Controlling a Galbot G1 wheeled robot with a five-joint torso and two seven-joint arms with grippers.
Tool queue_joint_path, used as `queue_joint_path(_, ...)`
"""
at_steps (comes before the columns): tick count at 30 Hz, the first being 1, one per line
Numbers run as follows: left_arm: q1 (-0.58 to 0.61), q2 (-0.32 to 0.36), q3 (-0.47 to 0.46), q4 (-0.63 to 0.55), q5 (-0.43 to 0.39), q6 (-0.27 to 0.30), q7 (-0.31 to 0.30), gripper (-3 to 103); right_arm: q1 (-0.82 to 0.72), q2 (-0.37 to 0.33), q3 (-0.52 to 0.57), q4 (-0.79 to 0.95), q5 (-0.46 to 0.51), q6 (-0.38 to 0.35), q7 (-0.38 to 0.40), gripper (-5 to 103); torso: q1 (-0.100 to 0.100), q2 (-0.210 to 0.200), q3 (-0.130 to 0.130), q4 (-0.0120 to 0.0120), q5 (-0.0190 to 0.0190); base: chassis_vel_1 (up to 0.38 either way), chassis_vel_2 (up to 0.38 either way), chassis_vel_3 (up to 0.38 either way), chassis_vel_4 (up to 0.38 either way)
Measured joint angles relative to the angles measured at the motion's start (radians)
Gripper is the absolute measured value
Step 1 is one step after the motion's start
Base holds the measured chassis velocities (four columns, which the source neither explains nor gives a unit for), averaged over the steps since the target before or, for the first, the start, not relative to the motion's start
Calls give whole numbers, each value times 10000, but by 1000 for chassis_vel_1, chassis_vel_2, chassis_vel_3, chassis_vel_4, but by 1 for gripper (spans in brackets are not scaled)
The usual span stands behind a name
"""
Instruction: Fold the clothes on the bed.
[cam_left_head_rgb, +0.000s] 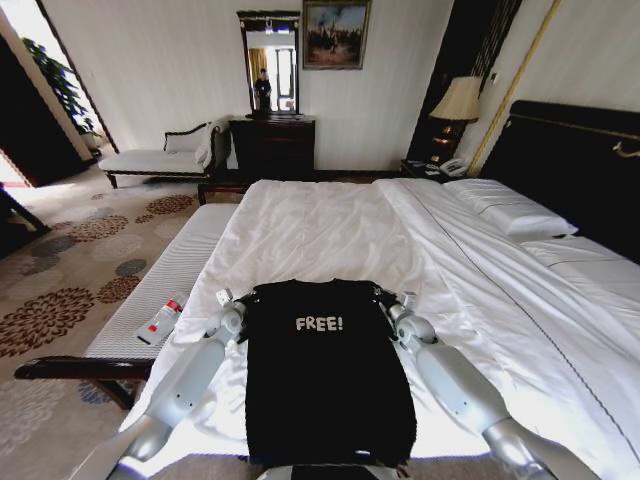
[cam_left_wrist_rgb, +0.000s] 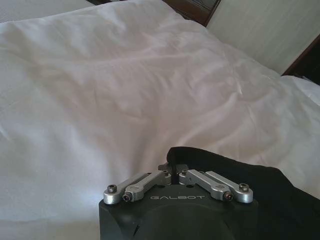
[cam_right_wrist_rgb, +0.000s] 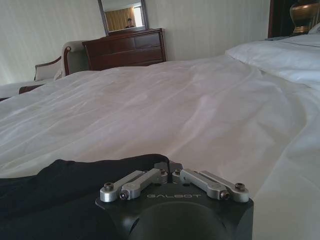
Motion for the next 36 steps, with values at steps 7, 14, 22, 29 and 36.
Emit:
queue_joint_path(7, 147, 35, 62, -246, 189, -10, -90, -1, -76, 184, 27, -24, -173, -29, 362, 0, 0, 0, 0, 0, 0, 0, 0, 0, 0)
queue_joint_path(14, 508, 242, -131, -1127, 578, -240, -293, 23, -341, 242, 182, 494, -455, -35, 738, 13, 2, -1, -1, 1, 1, 0, 0, 0, 0)
queue_joint_path(22, 2271, 1115, -1961, -3218, 799, -52, -577, 50, -2018, -447, 1790, 2480, -1195, -14, 1444, 40, 0, 0, -1, 0, 1, 0, 0, 0, 0)
queue_joint_path(29, 4571, 1055, -5016, -7064, 30, -108, -726, 77, -4282, -677, 3443, 5872, 917, -213, 1477, 67, -2, 2, -3, -6, 0, 0, 0, 0, 0)
queue_joint_path(36, 6019, 811, -6905, -10455, -351, -238, -99, 97, -5050, -229, 2820, 6916, 1623, -694, 1541, 89, -3, 3, -4, 3, 4, 0, 0, 0, 0)
